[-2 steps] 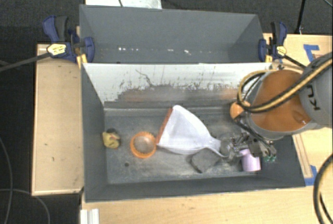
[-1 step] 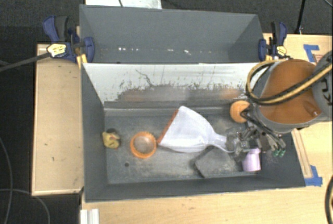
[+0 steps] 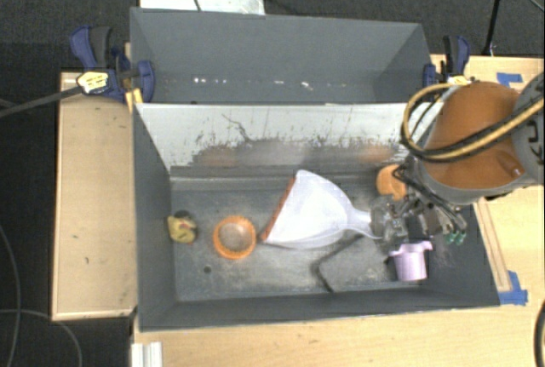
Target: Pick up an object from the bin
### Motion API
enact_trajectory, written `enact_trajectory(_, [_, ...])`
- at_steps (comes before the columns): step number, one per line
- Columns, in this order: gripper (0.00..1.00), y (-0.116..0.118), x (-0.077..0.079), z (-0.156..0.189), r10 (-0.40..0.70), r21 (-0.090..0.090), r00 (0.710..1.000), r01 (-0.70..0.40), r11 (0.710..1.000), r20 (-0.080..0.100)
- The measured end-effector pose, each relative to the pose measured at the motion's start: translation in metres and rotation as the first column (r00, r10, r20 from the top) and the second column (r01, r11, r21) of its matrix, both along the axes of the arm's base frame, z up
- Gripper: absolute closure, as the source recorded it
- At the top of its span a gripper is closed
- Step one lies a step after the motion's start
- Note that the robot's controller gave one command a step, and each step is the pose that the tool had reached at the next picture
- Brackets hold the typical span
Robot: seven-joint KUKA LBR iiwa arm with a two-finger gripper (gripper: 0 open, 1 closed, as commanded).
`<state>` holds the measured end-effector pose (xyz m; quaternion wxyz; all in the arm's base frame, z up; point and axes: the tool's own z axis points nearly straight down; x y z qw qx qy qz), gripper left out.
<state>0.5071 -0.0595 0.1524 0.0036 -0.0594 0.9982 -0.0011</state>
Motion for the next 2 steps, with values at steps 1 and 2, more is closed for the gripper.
enact_trajectory(1, [1.00, -0.001, -0.011, 0.026, 0.002, 0.004, 1.000, -0.002, 1.000, -0.017])
enact_trajectory(2, [1.00, 0.008, -0.005, 0.055, 0.014, 0.000, 1.000, -0.014, 1.000, 0.002])
